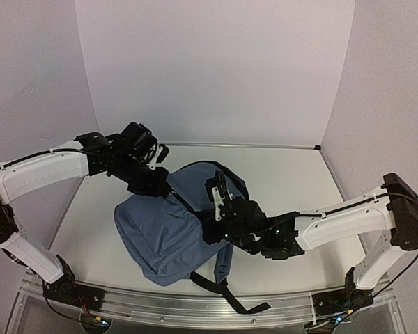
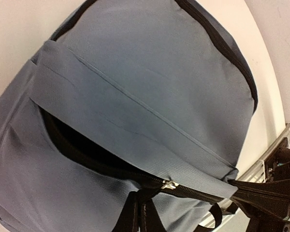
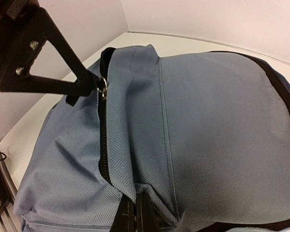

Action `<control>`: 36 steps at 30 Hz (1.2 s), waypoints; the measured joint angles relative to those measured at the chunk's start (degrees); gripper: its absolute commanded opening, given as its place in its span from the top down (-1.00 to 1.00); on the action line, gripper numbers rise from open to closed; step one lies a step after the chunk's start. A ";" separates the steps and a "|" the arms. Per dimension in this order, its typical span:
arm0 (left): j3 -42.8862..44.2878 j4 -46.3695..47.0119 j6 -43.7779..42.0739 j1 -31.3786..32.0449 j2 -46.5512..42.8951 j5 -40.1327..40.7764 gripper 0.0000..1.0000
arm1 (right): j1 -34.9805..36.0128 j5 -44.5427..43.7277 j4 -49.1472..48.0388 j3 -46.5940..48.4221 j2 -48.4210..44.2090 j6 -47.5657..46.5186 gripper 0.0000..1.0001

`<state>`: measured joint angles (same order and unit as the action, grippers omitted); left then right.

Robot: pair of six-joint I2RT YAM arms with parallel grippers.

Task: Pack the student bag
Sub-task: Zip the student bag at the center of the board.

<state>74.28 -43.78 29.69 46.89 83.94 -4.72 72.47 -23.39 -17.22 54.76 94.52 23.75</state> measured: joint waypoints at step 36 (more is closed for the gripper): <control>-10.03 9.32 -4.03 -24.80 -1.05 -5.98 -0.51 | -0.22 -1.35 8.77 -5.16 -9.53 3.27 -0.07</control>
<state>64.25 -34.46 25.66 22.09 82.89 -10.70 72.24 -24.74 -8.46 49.61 84.99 27.03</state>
